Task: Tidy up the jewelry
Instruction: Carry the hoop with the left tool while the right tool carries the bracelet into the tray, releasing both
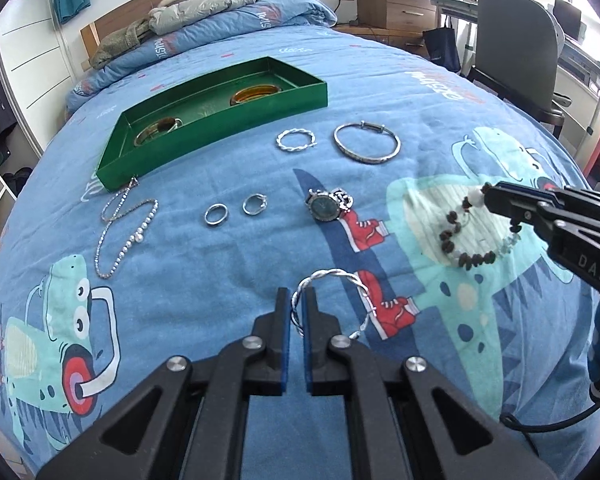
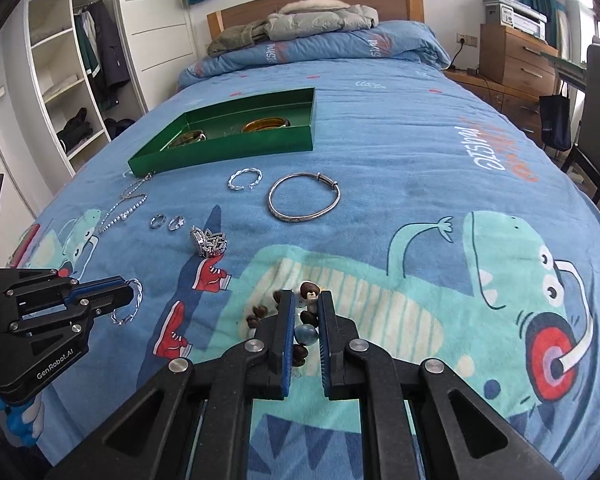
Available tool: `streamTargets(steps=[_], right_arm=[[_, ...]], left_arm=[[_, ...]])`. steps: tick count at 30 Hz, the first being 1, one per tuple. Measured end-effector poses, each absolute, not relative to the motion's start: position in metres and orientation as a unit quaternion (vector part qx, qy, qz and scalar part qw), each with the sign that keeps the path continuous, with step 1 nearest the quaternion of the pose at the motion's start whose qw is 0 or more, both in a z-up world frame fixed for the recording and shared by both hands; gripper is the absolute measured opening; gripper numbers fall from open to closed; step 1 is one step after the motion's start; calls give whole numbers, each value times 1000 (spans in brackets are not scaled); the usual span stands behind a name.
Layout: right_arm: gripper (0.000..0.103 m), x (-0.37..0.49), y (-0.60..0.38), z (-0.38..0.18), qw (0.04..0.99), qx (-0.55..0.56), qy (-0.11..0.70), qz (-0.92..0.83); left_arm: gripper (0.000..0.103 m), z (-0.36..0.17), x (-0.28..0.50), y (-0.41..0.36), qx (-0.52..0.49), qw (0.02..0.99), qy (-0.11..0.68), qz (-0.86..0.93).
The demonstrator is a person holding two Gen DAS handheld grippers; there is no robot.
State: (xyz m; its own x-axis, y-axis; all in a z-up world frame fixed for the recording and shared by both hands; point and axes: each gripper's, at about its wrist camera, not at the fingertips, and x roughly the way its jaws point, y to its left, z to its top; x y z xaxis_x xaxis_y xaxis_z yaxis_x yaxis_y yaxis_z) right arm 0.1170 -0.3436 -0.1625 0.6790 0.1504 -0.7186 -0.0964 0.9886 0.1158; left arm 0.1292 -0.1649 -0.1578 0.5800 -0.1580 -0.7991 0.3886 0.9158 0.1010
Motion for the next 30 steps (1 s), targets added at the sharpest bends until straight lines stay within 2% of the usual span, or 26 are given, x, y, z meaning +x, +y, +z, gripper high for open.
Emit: streamTargets(steps=[18, 30], right_arm=[[11, 55, -353, -110, 939, 37, 338, 54], [11, 85, -327, -65, 948, -2, 312, 64]], left_arm=[[5, -111, 95, -131, 110, 901, 396, -135], [5, -70, 137, -76, 74, 920, 369, -111]])
